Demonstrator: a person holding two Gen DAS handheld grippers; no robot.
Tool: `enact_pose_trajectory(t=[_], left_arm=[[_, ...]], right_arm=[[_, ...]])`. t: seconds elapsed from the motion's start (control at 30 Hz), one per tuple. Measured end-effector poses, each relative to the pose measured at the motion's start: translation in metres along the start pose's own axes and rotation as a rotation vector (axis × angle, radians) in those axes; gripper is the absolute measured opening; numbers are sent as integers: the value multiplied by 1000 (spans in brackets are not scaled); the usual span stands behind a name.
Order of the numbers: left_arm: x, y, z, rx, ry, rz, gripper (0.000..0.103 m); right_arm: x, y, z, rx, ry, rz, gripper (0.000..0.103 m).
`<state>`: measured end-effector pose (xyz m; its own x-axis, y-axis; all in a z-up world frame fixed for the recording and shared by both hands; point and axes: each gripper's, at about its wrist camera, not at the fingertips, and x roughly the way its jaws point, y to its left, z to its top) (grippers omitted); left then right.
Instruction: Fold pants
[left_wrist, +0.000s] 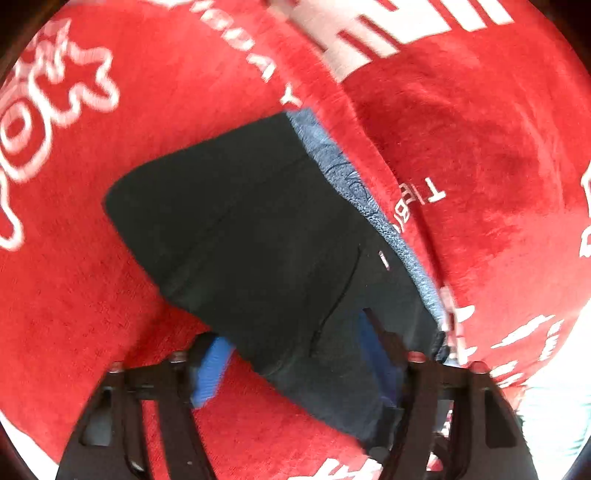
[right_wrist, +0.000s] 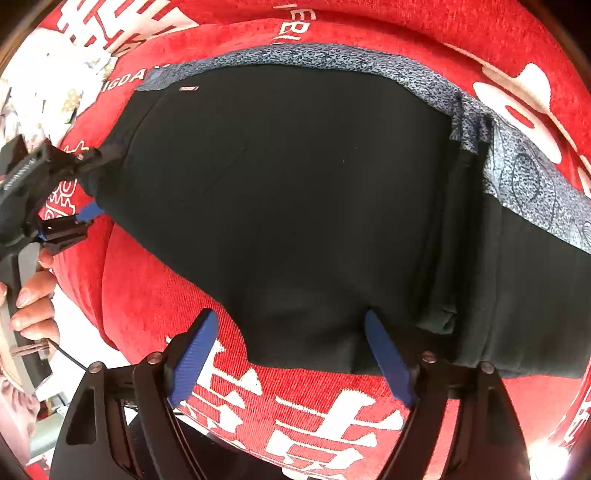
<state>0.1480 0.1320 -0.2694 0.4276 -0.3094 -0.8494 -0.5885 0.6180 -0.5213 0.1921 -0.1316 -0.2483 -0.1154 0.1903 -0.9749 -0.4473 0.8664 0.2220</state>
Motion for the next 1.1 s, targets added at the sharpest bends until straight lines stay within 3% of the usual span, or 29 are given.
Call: enact_pose_trajectory(t=[0.03, 0.1, 0.3, 0.4, 0.53, 0.6, 0.8, 0.83, 0.87, 0.9, 0.97, 1.1], left_arm=[[1, -9, -1, 58, -6, 92, 37], [0, -23, -7, 168, -23, 198, 31], [1, -92, -51, 643, -201, 522, 28], [6, -103, -64, 784, -237, 608, 28], [11, -105, -67, 847, -244, 644, 28], [11, -107, -68, 863, -250, 653, 28], [8, -107, -74, 885, -273, 661, 28], [9, -108, -73, 886, -272, 661, 28], [8, -108, -72, 881, -258, 654, 28], [7, -110, -73, 879, -259, 651, 28], [-1, -120, -78, 907, -287, 635, 28], [-26, -156, -94, 977, -351, 582, 28]], right_arm=[[0, 0, 0, -2, 0, 3, 85], [-5, -1, 1, -2, -1, 9, 85], [-60, -1, 35, -10, -113, 85, 85], [-82, 12, 74, -54, -125, 184, 85], [-85, 65, 145, -161, -20, 352, 85], [-72, 99, 168, -213, 52, 393, 85], [-7, 187, 195, -416, 265, 318, 85], [1, 190, 195, -424, 279, 299, 78], [7, 190, 194, -422, 288, 284, 62], [11, 185, 192, -408, 289, 269, 25], [7, 171, 194, -350, 254, 295, 22], [-43, 123, 176, -302, 88, 466, 21]])
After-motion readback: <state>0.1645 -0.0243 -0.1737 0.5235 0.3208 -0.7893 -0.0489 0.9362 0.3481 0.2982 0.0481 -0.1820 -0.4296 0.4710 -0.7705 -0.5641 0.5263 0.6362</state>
